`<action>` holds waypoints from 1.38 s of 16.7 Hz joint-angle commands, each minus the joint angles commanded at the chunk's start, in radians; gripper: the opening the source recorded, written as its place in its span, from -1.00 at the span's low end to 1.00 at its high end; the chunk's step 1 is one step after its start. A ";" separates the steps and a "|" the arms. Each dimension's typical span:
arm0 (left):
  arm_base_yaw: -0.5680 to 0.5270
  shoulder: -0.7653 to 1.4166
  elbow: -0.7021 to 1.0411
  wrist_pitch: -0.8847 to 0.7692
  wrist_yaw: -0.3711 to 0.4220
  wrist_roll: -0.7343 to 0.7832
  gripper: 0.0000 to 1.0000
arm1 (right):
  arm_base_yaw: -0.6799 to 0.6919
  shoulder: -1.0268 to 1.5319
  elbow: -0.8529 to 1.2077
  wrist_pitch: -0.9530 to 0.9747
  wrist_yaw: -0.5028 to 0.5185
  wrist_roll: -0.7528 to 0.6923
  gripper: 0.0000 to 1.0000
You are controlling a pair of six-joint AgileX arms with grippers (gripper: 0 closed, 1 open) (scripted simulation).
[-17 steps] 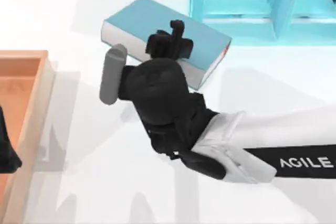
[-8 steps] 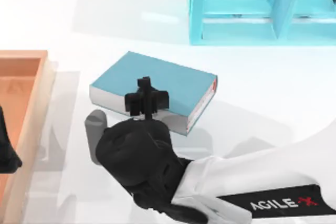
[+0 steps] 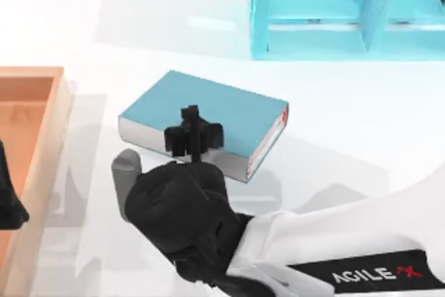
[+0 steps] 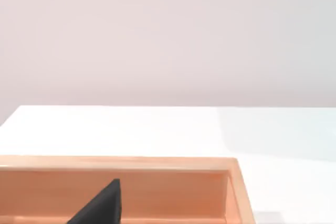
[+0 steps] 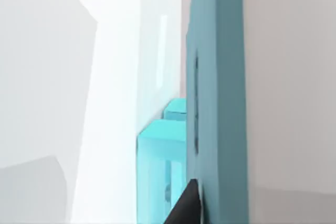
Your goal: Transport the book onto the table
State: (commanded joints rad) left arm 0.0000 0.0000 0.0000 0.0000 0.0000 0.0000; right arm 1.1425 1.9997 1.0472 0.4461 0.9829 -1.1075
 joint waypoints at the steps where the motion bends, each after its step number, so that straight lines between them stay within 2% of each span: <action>1: 0.000 0.000 0.000 0.000 0.000 0.000 1.00 | 0.000 0.002 -0.001 0.003 0.000 0.000 -1.00; 11: 0.000 0.000 0.000 0.000 0.000 0.000 1.00 | 0.000 0.083 -0.028 0.110 0.001 0.000 -1.00; 23: 0.000 0.000 0.000 0.000 0.000 0.000 1.00 | 0.000 0.083 -0.028 0.110 0.001 0.000 0.81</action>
State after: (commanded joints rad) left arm 0.0000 0.0000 0.0000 0.0000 0.0000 0.0000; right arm 1.1426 2.0824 1.0193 0.5565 0.9843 -1.1074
